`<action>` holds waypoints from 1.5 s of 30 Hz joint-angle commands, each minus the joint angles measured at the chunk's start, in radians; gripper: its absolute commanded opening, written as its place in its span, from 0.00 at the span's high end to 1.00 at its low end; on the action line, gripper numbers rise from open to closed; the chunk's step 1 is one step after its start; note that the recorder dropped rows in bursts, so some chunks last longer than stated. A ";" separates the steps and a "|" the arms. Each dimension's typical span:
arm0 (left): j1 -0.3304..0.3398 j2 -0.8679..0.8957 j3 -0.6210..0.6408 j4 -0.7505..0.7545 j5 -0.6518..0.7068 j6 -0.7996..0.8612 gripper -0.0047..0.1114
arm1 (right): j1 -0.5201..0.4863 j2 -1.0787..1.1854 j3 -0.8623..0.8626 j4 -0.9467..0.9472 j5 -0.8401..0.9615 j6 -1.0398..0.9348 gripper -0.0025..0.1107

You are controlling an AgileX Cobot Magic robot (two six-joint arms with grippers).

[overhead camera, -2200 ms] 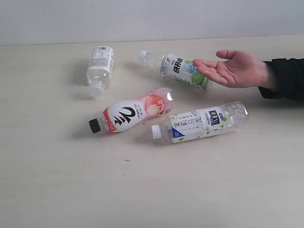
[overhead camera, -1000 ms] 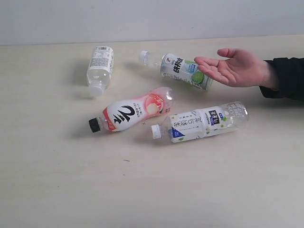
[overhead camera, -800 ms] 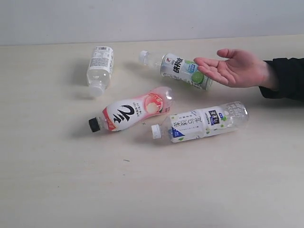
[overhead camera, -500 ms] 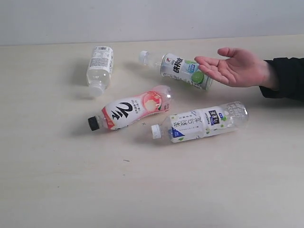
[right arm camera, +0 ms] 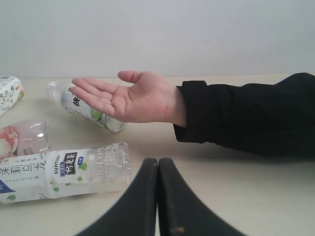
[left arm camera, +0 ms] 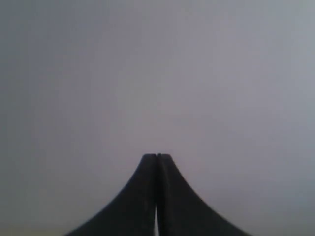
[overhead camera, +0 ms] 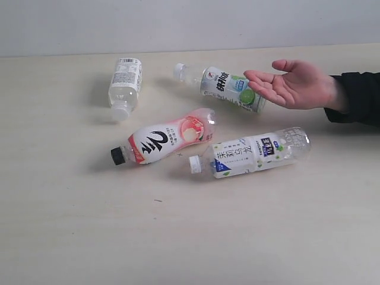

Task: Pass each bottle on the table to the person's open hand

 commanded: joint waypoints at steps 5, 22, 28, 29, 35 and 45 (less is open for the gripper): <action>-0.052 0.584 -0.426 -0.028 0.773 0.185 0.96 | -0.006 -0.006 0.005 -0.001 -0.011 0.000 0.98; -0.434 1.218 -1.086 -0.162 1.283 0.624 0.39 | -0.006 -0.006 0.005 -0.001 -0.011 0.000 0.98; -0.498 1.307 -1.141 -0.222 1.287 0.813 0.29 | -0.006 -0.006 0.005 -0.001 -0.011 0.000 0.98; -0.499 1.318 -1.141 -0.222 1.288 0.830 0.29 | -0.006 -0.006 0.005 -0.001 -0.011 0.000 0.98; -0.502 1.371 -1.141 -0.222 1.299 0.889 0.29 | -0.006 -0.006 0.005 -0.001 -0.011 0.000 0.98; -0.502 1.445 -1.141 -0.222 1.295 0.901 0.28 | -0.006 -0.006 0.005 -0.001 -0.011 0.000 0.98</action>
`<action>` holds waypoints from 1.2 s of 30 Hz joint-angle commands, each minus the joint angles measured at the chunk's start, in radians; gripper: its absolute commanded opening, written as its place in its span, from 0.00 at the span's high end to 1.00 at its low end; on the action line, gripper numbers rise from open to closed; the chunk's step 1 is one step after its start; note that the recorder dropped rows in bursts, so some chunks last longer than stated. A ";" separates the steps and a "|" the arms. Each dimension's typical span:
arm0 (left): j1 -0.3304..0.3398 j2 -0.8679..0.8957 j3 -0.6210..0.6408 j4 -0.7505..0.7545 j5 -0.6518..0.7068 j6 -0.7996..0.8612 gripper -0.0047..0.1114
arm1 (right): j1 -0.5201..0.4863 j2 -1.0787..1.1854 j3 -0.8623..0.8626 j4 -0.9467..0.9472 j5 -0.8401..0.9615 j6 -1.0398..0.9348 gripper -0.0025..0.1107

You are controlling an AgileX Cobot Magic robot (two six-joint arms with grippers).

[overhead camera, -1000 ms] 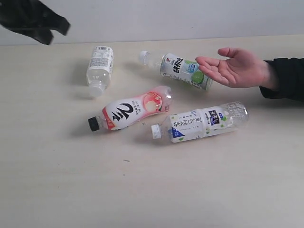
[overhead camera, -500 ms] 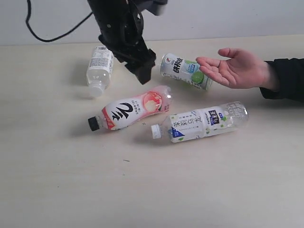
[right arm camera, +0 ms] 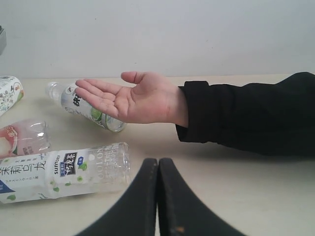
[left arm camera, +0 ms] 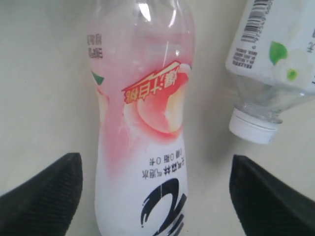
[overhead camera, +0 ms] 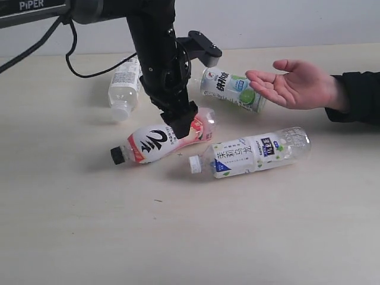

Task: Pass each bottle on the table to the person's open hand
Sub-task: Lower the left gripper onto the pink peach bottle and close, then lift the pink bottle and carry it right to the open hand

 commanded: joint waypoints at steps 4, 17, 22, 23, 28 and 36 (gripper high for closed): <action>0.002 0.040 -0.009 -0.003 0.000 0.004 0.28 | -0.006 -0.006 0.005 -0.001 -0.002 0.000 0.98; 0.002 0.120 -0.009 0.020 0.000 0.023 0.29 | -0.006 -0.006 0.005 -0.001 -0.002 0.000 0.98; 0.002 0.120 -0.009 0.022 0.000 0.023 0.64 | -0.006 -0.006 0.005 -0.001 -0.002 0.000 0.98; 0.002 0.120 -0.009 0.024 0.000 0.023 0.72 | -0.006 -0.006 0.005 -0.001 -0.002 0.000 0.98; 0.002 0.120 -0.009 0.027 0.000 -0.006 0.92 | -0.006 -0.006 0.005 -0.001 -0.002 0.000 0.98; 0.002 0.085 -0.009 0.128 0.000 -0.124 0.96 | -0.006 -0.006 0.005 -0.001 -0.002 0.000 0.98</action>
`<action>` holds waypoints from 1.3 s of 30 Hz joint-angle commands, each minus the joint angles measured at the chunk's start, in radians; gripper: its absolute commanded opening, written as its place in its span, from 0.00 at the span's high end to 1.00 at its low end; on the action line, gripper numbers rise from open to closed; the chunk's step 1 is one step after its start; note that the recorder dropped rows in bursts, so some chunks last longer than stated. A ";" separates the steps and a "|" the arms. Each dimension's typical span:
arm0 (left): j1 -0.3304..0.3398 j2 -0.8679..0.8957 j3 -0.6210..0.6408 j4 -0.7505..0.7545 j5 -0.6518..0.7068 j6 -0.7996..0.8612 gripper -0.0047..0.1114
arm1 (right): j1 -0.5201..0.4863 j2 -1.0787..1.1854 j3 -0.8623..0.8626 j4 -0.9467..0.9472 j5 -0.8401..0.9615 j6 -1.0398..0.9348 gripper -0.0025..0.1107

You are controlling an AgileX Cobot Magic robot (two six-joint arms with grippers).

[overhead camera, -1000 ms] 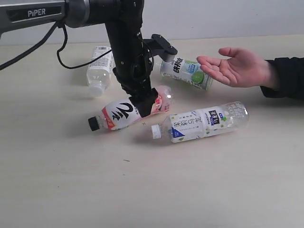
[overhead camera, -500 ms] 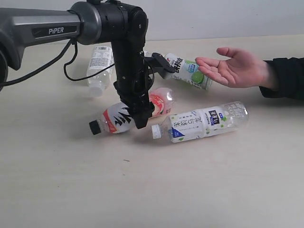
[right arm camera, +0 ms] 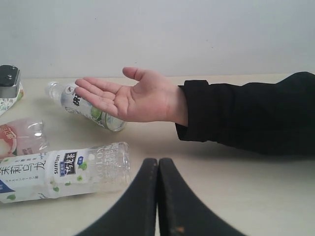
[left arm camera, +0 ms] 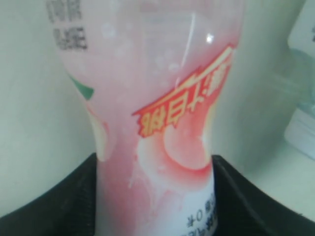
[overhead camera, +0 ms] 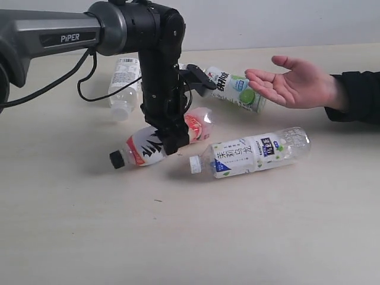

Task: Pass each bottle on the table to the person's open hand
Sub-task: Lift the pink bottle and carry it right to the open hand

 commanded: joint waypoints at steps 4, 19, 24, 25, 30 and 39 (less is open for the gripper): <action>0.002 -0.104 -0.007 0.092 0.000 -0.185 0.96 | -0.006 -0.006 0.005 -0.001 -0.002 0.000 0.98; -0.207 -0.270 -0.007 0.047 -0.259 -1.007 0.96 | -0.006 -0.006 0.005 -0.001 -0.002 0.000 0.98; -0.244 -0.260 -0.007 -0.152 -0.480 -0.988 0.96 | -0.006 -0.006 0.005 -0.001 -0.002 0.000 0.98; -0.249 -0.255 -0.007 -0.190 -0.522 -0.977 0.96 | -0.006 -0.006 0.005 -0.001 -0.002 0.000 0.98; -0.243 -0.200 -0.019 -0.326 -0.720 -0.990 0.96 | -0.006 -0.006 0.005 -0.001 -0.002 0.000 0.98; -0.201 -0.056 -0.148 -0.332 -0.780 -1.062 0.96 | -0.006 -0.006 0.005 -0.001 -0.006 0.000 0.98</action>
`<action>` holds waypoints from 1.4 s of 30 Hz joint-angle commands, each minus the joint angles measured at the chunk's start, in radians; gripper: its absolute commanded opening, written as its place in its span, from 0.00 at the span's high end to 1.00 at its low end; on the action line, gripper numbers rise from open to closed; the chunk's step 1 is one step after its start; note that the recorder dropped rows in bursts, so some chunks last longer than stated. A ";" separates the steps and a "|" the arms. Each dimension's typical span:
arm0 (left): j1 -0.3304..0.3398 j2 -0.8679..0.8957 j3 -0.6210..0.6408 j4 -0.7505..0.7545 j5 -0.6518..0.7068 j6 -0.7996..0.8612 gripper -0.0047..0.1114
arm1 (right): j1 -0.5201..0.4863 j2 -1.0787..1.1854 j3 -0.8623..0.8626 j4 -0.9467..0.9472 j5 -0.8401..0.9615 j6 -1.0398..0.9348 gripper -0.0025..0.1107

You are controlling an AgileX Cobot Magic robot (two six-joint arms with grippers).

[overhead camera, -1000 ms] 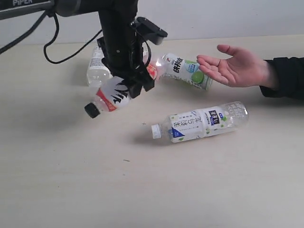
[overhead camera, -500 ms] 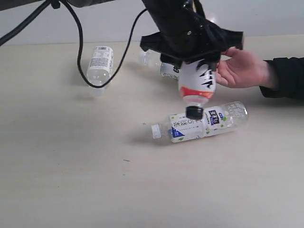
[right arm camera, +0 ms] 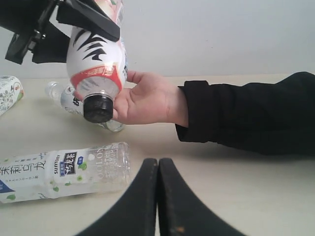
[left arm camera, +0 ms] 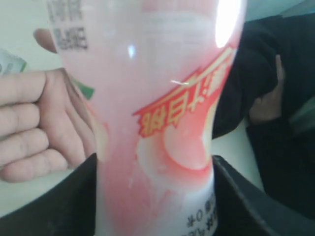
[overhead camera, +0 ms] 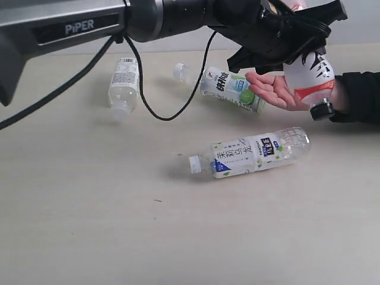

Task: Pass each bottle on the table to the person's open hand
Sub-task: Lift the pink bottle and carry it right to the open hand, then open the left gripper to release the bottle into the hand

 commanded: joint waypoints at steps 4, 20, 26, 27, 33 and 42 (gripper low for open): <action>0.018 0.109 -0.095 -0.013 -0.109 -0.073 0.96 | -0.006 -0.006 0.005 -0.001 -0.006 0.000 0.98; 0.049 0.204 -0.129 -0.035 -0.065 -0.124 0.96 | -0.006 -0.006 0.005 -0.001 -0.006 0.000 0.98; 0.048 0.204 -0.129 -0.035 -0.054 -0.122 0.81 | -0.006 -0.006 0.005 -0.001 -0.006 0.000 0.98; 0.048 0.204 -0.129 -0.037 -0.052 -0.122 0.75 | -0.006 -0.006 0.005 -0.001 -0.006 0.000 0.98; 0.048 0.204 -0.129 -0.063 -0.044 -0.124 0.49 | -0.006 -0.006 0.005 -0.001 -0.006 0.000 0.98; 0.048 0.204 -0.129 -0.063 -0.044 -0.124 0.38 | -0.006 -0.006 0.005 -0.001 -0.006 0.000 0.98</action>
